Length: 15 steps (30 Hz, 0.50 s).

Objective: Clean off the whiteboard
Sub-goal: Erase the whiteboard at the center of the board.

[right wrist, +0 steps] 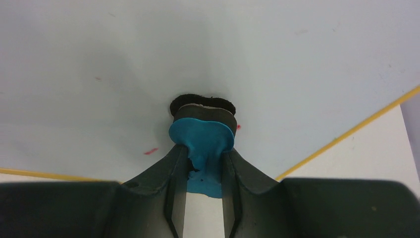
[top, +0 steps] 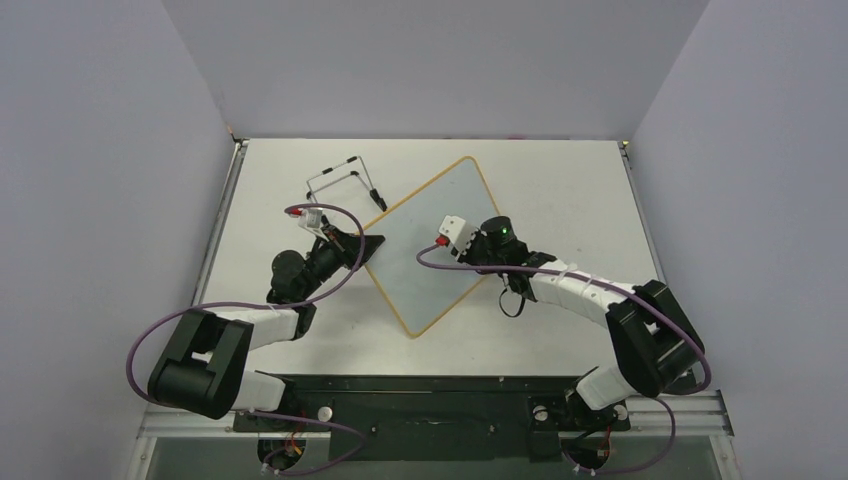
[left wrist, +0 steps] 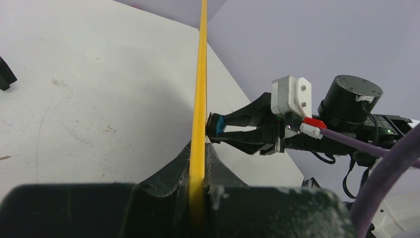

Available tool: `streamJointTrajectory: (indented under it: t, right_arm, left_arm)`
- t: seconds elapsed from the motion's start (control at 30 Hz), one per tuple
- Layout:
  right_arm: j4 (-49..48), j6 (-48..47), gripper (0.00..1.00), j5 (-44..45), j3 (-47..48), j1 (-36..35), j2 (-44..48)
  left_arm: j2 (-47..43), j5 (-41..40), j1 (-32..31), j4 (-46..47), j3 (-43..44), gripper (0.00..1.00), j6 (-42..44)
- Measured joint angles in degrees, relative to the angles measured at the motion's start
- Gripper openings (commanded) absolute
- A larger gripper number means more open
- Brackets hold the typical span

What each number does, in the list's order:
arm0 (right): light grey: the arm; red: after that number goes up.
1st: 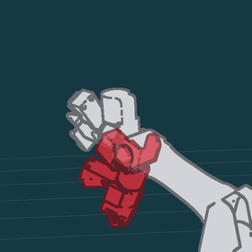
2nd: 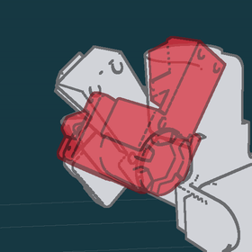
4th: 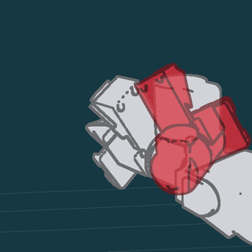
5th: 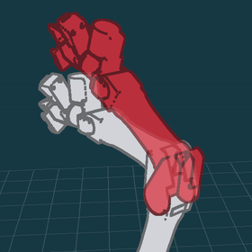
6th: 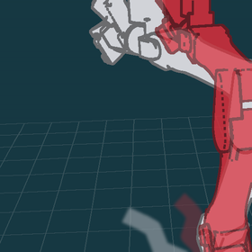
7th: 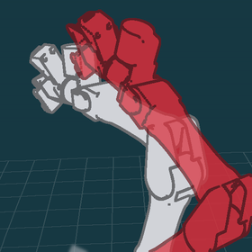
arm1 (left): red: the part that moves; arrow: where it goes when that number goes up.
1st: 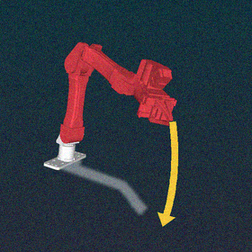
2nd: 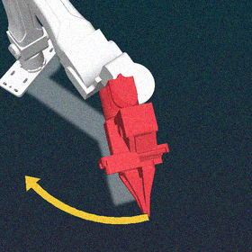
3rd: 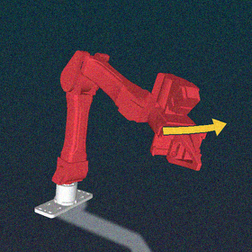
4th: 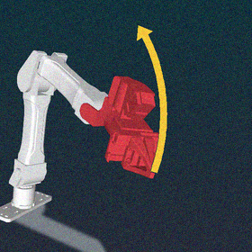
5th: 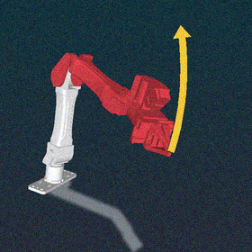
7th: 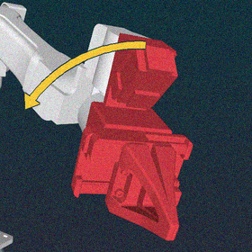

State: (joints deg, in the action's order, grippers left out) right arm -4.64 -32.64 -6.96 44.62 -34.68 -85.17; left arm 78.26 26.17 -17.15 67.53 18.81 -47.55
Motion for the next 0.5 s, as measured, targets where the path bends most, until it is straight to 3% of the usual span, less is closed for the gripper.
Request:
streamJointTrajectory:
  t: [0.2,0.37,0.5]
  right_arm:
    - [6.84,-2.45,0.00,-0.13,2.99,4.61,-1.73]
    - [18.16,-7.23,0.00,-1.86,7.82,1.88,-4.22]
    - [20.96,-7.26,0.00,-2.86,8.76,-0.83,-4.39]
  left_arm:
    - [0.00,0.04,0.00,0.00,0.00,0.00,0.11]
    - [0.00,0.02,0.02,-0.04,0.00,0.00,0.13]
    - [-0.02,0.02,0.02,-0.04,0.00,0.00,0.24]
